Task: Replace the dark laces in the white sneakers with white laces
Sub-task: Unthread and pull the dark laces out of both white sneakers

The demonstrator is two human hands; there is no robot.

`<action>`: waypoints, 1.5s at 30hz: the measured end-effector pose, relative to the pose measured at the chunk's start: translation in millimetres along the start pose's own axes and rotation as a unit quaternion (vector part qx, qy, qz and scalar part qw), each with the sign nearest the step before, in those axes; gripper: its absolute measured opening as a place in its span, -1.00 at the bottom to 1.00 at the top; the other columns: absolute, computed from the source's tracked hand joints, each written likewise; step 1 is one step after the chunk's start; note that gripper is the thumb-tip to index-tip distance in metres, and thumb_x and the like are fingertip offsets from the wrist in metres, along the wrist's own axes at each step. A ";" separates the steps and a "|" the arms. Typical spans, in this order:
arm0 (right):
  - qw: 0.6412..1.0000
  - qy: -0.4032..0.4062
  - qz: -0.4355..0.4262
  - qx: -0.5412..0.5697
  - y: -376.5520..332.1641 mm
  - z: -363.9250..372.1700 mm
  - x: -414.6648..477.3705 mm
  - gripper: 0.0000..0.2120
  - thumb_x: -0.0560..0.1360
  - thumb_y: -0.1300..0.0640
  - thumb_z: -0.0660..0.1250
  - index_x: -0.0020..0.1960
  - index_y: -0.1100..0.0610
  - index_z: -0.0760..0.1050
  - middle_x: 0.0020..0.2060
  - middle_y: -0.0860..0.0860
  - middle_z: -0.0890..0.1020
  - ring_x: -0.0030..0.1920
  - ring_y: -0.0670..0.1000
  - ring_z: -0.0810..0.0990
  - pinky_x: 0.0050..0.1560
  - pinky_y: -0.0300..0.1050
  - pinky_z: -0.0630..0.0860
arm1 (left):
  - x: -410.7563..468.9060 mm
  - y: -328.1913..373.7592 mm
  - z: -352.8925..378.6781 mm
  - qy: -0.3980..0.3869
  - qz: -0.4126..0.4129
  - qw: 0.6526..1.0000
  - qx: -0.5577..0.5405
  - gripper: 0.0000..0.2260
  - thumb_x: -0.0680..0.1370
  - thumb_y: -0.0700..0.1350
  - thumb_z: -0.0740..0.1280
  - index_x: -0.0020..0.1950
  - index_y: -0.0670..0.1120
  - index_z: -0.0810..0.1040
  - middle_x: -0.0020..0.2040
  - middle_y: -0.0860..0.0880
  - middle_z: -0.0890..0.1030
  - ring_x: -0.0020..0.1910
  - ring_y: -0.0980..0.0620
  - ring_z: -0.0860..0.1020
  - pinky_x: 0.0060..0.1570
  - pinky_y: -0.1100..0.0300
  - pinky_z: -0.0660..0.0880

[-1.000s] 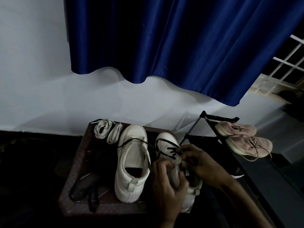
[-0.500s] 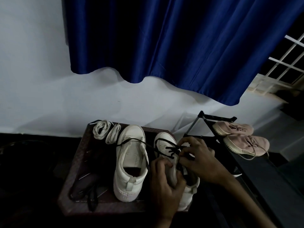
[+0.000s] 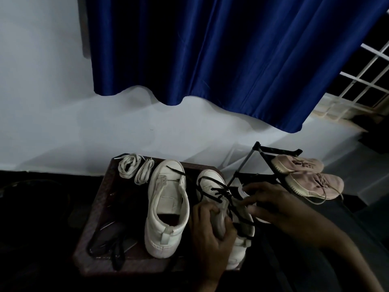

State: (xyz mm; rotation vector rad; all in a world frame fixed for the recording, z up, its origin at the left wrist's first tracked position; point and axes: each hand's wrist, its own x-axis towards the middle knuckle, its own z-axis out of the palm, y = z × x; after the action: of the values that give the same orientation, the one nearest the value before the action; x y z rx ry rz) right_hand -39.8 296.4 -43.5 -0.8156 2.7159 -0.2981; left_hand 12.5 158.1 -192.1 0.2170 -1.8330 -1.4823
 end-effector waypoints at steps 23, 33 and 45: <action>0.989 0.058 0.105 -0.084 -27.5 29.9 35.0 -0.81 0.53 -0.14 0.29 0.11 -0.21 0.58 0.34 -0.32 0.29 0.39 -0.07 0.18 0.20 0.02 0.27 | -0.1 1.1 -1.0 0.000 0.009 1.000 -0.014 -0.80 0.47 0.07 0.31 -0.03 -0.03 0.57 -0.02 0.12 0.50 0.03 0.21 0.48 0.05 0.40 0.34; 0.989 -0.001 0.069 -0.129 -25.4 2.9 -18.2 -0.89 0.49 -0.15 0.31 -0.22 -0.29 0.51 0.11 -0.55 0.23 0.24 -0.39 0.02 0.25 -0.10 0.17 | 0.3 -0.9 1.0 0.007 0.019 1.000 0.000 -0.80 0.44 -0.01 0.31 0.00 -0.04 0.58 -0.01 0.13 0.50 0.03 0.19 0.50 0.02 0.29 0.41; 0.988 0.107 0.093 -0.064 -34.2 32.9 29.2 -0.78 0.52 -0.08 0.33 0.16 -0.16 0.58 0.09 -0.13 0.40 0.11 -0.12 0.31 0.14 -0.15 0.41 | -0.4 -0.7 1.0 0.011 0.026 1.000 0.005 -0.80 0.45 0.04 0.32 -0.01 -0.03 0.57 -0.01 0.14 0.49 0.02 0.26 0.45 0.03 0.41 0.34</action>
State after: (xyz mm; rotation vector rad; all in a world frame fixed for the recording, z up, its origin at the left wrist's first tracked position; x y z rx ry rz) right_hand -35.0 248.2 -71.1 -0.5844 3.0125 -0.1805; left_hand 11.9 158.8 -192.9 0.1877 -1.8158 -1.4307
